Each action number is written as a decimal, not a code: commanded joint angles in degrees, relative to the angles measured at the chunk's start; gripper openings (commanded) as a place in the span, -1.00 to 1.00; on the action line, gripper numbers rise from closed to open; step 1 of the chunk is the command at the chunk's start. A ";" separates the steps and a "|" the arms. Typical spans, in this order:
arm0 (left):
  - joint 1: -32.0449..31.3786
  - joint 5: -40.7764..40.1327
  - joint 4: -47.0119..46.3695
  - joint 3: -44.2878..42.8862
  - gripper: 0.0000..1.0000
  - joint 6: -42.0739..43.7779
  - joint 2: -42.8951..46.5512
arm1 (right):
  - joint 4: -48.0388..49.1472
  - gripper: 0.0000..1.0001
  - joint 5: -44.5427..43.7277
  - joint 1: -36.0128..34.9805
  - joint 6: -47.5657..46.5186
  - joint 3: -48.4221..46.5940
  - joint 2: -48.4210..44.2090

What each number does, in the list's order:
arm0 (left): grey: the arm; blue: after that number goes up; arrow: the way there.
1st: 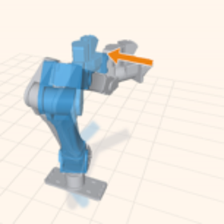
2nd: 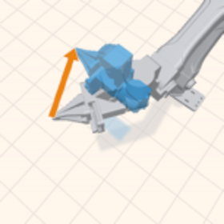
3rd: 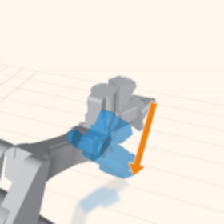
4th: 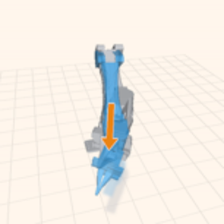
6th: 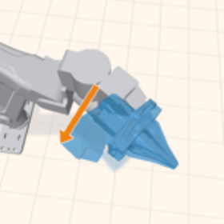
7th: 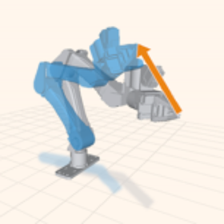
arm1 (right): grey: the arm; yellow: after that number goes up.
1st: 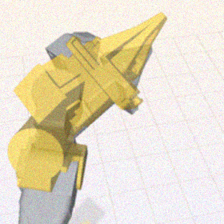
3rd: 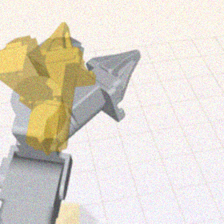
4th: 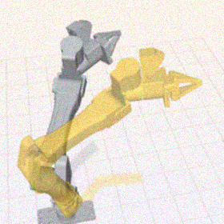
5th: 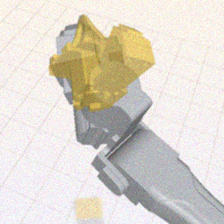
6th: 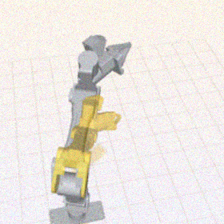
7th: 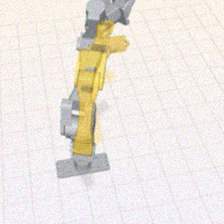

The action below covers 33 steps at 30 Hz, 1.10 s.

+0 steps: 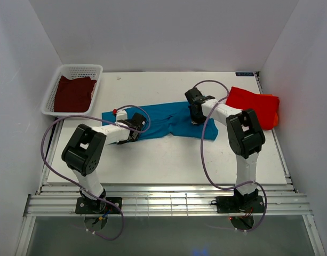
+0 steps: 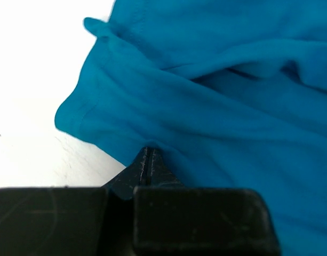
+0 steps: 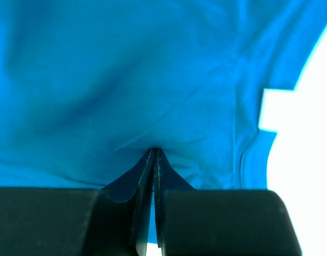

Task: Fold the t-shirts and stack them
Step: Fold the tshirt

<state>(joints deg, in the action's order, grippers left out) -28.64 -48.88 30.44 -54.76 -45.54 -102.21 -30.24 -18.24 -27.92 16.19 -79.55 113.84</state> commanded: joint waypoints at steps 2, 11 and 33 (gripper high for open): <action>-3.43 11.26 5.33 3.60 -1.00 -4.81 3.16 | -3.77 -0.85 -3.29 3.13 -2.65 -10.24 6.65; -12.02 17.06 6.39 10.82 -1.00 -12.90 1.41 | -9.74 -0.85 2.16 6.48 -5.28 -36.35 23.34; -39.47 24.10 10.17 -5.00 -1.00 -20.29 -6.87 | 18.36 -0.51 25.88 13.33 -1.06 -41.14 27.15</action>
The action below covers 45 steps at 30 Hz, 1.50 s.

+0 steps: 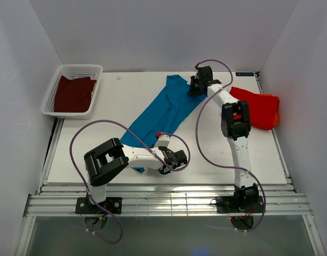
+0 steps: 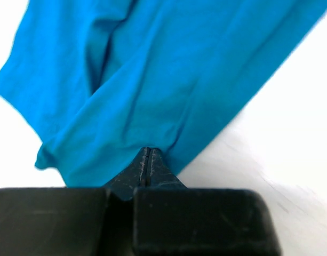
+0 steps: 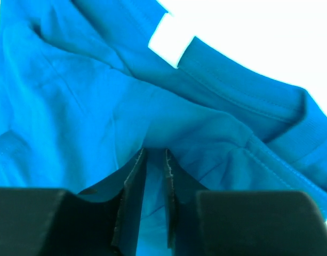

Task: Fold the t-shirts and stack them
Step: Fold the tshirt

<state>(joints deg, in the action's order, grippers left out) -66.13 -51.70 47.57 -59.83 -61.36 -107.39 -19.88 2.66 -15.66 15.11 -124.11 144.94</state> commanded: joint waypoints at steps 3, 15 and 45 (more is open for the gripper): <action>-3.04 25.08 -8.54 -2.99 -1.00 -3.06 3.41 | 15.11 -0.41 3.33 1.25 -2.79 11.65 -12.71; -5.33 7.68 -7.50 1.10 -1.00 -5.69 27.40 | 20.26 -0.17 2.97 -2.97 -4.13 42.02 -45.44; -5.41 8.45 1.13 17.38 -1.00 -24.07 16.17 | 7.94 -0.85 -2.65 -18.09 1.67 41.07 -24.19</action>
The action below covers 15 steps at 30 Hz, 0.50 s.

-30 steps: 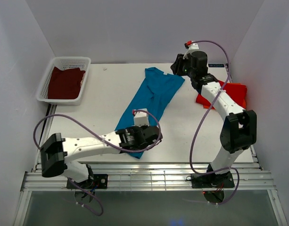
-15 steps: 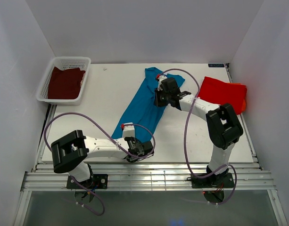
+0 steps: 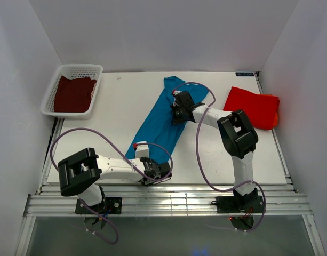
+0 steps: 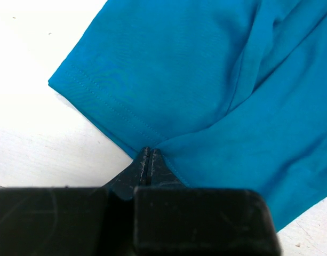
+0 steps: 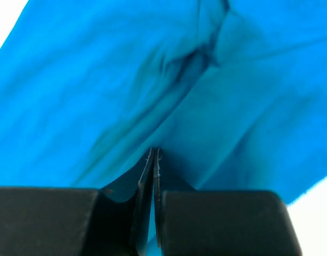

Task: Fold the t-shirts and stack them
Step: Fold the tshirt

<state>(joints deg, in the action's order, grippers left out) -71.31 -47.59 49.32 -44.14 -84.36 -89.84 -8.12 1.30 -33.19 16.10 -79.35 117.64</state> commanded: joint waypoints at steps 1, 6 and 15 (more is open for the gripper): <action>-0.41 5.05 -0.98 1.69 -1.00 -0.81 -1.82 | -4.53 -0.85 -2.87 -0.56 0.69 -4.84 4.07; -2.69 9.62 -2.47 0.55 -1.00 0.15 -1.74 | -8.49 -0.85 -5.43 -0.47 0.69 -14.76 10.40; -6.47 14.54 -4.93 -4.11 -1.00 2.97 -3.31 | -16.31 -0.85 -4.46 0.05 0.07 -30.24 20.16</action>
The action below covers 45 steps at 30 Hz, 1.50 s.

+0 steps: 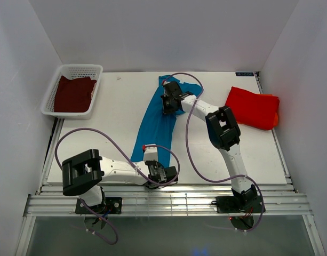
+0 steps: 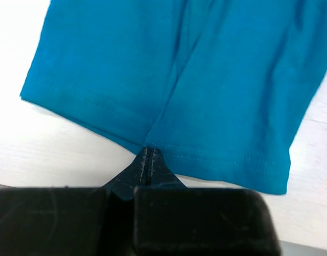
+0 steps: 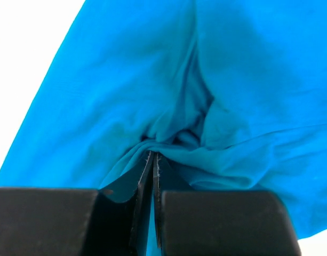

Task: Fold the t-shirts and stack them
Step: Fold the tshirt

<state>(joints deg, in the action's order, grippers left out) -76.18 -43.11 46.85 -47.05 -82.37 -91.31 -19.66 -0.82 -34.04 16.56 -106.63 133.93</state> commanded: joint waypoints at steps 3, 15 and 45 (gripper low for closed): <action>-1.78 11.03 -3.17 -3.31 -1.00 2.56 -2.91 | -4.69 -0.85 -2.78 1.08 -1.00 -2.89 4.15; -4.06 14.20 -6.24 -8.41 -1.00 6.96 -5.20 | -9.07 -0.85 -3.83 2.14 -5.30 2.47 1.51; 11.47 -10.70 -3.06 -2.90 0.72 16.52 13.40 | 0.41 0.02 -6.91 -5.32 5.21 43.03 -46.36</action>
<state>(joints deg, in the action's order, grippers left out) -68.53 -54.68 46.74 -54.06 -70.02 -84.73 -19.49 -5.74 -35.73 15.44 -71.53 92.62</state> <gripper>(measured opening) 0.852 0.506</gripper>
